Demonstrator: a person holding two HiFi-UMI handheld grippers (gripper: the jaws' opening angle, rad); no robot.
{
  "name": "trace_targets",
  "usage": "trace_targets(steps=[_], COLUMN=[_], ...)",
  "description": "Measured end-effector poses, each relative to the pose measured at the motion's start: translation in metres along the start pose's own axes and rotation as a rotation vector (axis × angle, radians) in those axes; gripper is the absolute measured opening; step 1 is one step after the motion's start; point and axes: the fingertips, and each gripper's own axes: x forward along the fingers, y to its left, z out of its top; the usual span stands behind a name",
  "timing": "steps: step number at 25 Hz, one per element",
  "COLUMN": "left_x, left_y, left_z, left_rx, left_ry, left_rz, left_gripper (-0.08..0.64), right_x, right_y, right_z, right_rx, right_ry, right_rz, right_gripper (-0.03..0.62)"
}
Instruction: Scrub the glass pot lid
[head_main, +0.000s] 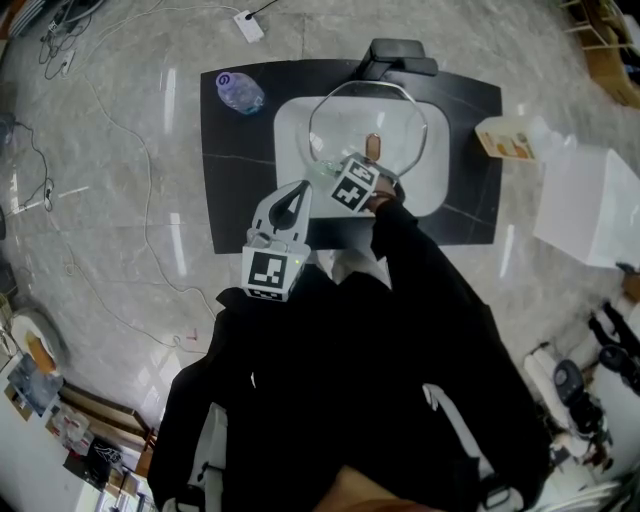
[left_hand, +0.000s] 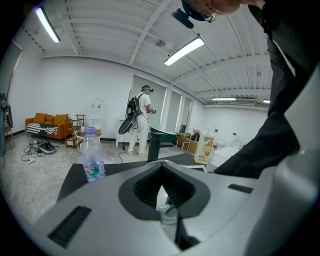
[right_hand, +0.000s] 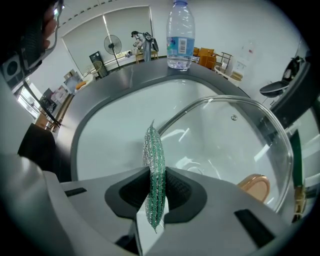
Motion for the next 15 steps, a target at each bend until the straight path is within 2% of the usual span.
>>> trace_targets(steps=[15], left_x=[-0.005], left_y=[0.002], left_z=[0.002], left_rx=[0.011], left_ry=[-0.001], left_rz=[0.007], left_gripper=[0.003], right_x=[-0.015], right_y=[-0.031], right_z=[0.027], right_rx=[-0.045], right_ry=[-0.031], right_rz=[-0.120], right_gripper=[0.069])
